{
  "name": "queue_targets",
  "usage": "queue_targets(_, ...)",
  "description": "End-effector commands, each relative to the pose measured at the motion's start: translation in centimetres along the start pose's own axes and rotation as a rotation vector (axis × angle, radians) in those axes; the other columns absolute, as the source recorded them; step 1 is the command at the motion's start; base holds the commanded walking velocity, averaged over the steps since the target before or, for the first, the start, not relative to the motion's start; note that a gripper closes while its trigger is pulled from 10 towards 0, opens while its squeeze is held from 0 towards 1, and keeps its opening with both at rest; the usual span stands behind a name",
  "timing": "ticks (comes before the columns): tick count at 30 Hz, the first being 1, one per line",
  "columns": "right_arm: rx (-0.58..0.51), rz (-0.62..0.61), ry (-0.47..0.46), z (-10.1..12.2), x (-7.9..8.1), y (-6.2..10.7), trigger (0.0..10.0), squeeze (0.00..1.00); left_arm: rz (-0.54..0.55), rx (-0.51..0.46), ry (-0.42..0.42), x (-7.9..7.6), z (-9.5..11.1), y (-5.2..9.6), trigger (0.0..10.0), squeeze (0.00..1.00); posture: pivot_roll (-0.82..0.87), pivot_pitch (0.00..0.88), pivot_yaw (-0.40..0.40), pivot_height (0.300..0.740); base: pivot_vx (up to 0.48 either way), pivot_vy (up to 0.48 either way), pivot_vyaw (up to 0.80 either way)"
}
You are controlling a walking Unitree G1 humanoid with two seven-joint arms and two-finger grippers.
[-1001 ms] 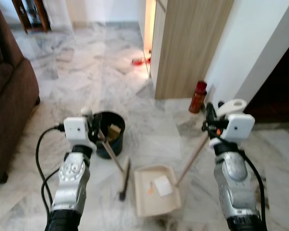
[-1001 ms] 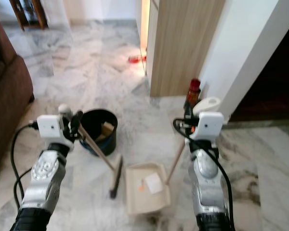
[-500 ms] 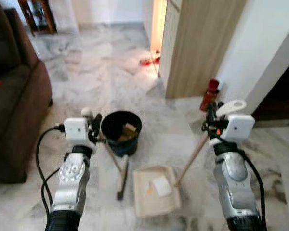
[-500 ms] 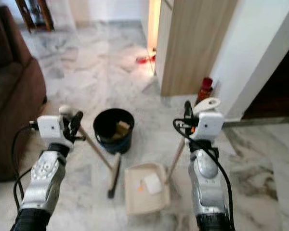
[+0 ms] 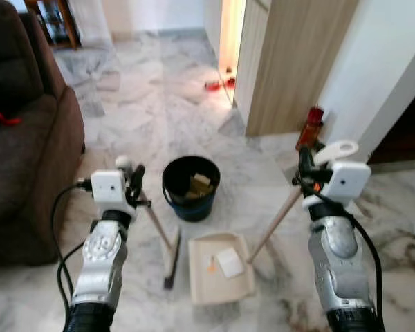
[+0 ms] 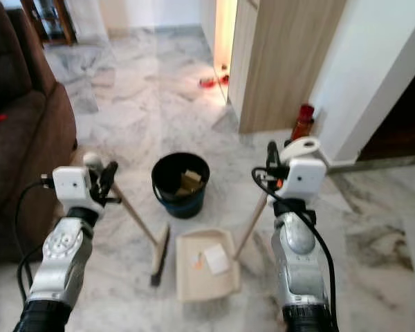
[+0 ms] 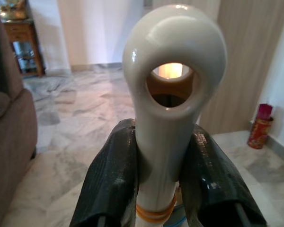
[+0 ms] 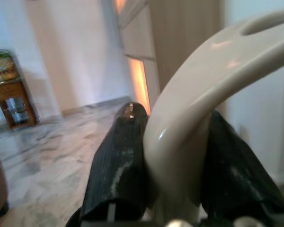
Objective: Sweep floor
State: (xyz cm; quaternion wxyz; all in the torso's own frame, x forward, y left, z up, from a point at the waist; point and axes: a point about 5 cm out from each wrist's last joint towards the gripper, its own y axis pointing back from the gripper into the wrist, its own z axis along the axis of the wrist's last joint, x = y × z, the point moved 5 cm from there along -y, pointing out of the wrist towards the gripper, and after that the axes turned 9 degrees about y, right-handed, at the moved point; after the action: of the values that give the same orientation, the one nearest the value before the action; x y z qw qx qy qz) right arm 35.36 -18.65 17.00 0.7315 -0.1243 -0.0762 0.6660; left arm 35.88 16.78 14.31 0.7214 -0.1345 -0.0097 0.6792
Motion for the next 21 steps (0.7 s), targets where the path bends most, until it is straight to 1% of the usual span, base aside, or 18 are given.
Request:
queue_targets(1, -0.113, -0.013, -0.007, 3.3, -0.1, -0.9, 10.0, 0.00, -0.010, -0.041, 0.008, -0.2, 1.1, -0.3, 10.0, 0.00, -0.05, 0.059, 0.000, 0.740, 0.000, 0.000, 0.00)
queue_targets(3, -0.138, -0.027, -0.005, 4.1, -0.3, -1.2, 10.0, 0.00, -0.008, -0.042, 0.007, -0.2, 1.1, -0.3, 10.0, 0.00, -0.04, 0.059, -0.001, 0.740, 0.000, 0.000, 0.00)
queue_targets(5, -0.190, -0.057, -0.010, 5.7, -0.6, -1.6, 10.0, 0.00, -0.006, -0.044, 0.007, -0.1, 1.1, -0.3, 10.0, 0.00, -0.04, 0.060, -0.002, 0.740, 0.000, 0.000, 0.00)
queue_targets(6, -0.190, -0.057, -0.010, 5.7, -0.6, -1.6, 10.0, 0.00, -0.006, -0.044, 0.007, -0.1, 1.1, -0.3, 10.0, 0.00, -0.04, 0.060, -0.002, 0.740, 0.000, 0.000, 0.00)
queue_targets(8, -0.233, -0.064, -0.015, 7.2, -0.6, -1.9, 10.0, 0.00, -0.002, -0.044, 0.005, 0.0, 1.1, -0.2, 10.0, 0.00, -0.04, 0.060, -0.002, 0.740, 0.000, 0.000, 0.00)
queue_targets(11, -0.264, -0.070, -0.021, 8.2, -0.6, -2.0, 10.0, 0.00, -0.001, -0.044, 0.004, 0.0, 1.2, -0.2, 10.0, 0.00, -0.04, 0.060, -0.002, 0.740, 0.000, 0.000, 0.00)
queue_targets(13, -0.300, -0.080, -0.031, 9.5, -0.7, -2.3, 10.0, 0.00, 0.000, -0.046, 0.003, 0.0, 1.2, -0.2, 10.0, 0.00, -0.04, 0.060, -0.002, 0.740, 0.000, 0.000, 0.00)
queue_targets(15, -0.313, -0.085, -0.036, 9.9, -0.8, -2.3, 10.0, 0.00, 0.000, -0.046, 0.003, 0.0, 1.2, -0.2, 10.0, 0.00, -0.04, 0.058, -0.001, 0.740, 0.000, 0.000, 0.00)
queue_targets(17, -0.346, -0.094, -0.038, 10.9, -0.8, -2.5, 10.0, 0.00, 0.000, -0.048, 0.002, 0.0, 1.2, -0.2, 10.0, 0.00, -0.04, 0.058, -0.001, 0.740, 0.000, 0.000, 0.00)
queue_targets(21, -0.374, -0.087, -0.049, 11.9, -0.4, -2.7, 10.0, 0.00, 0.001, -0.052, -0.001, 0.1, 1.3, -0.2, 10.0, 0.00, -0.04, 0.058, -0.001, 0.740, 0.000, 0.000, 0.00)
